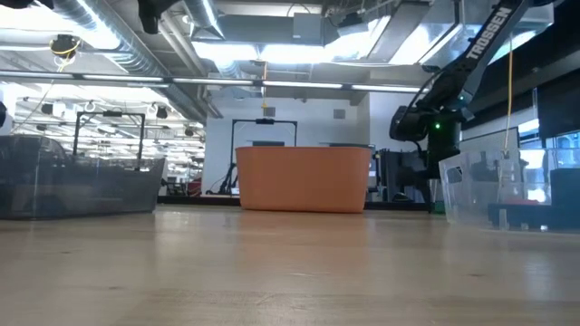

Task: Sort & place blocks by color
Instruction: Put the top green game piece into the orange bin

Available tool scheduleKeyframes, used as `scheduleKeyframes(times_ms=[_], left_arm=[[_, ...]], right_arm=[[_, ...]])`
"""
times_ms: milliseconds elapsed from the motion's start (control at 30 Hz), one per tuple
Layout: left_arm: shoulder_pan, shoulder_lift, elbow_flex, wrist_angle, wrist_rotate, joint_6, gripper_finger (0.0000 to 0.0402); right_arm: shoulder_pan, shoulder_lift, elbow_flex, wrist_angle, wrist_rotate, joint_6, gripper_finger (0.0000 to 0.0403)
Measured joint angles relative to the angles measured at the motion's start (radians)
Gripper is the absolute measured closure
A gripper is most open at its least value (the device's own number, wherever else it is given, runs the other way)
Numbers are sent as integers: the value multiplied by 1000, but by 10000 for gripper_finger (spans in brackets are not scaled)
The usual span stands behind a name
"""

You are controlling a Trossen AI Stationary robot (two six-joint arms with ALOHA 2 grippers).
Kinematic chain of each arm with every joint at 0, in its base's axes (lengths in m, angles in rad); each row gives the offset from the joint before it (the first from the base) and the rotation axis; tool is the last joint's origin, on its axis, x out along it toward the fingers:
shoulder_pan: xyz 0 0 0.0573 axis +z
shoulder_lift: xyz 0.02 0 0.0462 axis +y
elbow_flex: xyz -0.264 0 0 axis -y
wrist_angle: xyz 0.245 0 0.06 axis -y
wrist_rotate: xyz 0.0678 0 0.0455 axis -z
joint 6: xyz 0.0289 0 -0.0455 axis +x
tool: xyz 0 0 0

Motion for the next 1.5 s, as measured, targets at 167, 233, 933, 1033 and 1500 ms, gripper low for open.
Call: scheduleKeyframes(times_ms=[167,233,933,1033,1500], left_arm=[[0,-1,0,0,16,-4,118],[0,-6,0,-1,16,-3,118],[0,-13,0,-13,57,163,118],[0,-13,0,-12,58,164,118],[0,-13,0,-12,67,136,118]], right_arm=[[22,-8,0,-1,-31,33,268],[64,-36,-3,-15,-55,2,268],[881,-707,-1,426,-83,-403,268],[925,-706,-1,438,-41,-406,268],[936,-705,-1,454,-53,-431,268]])
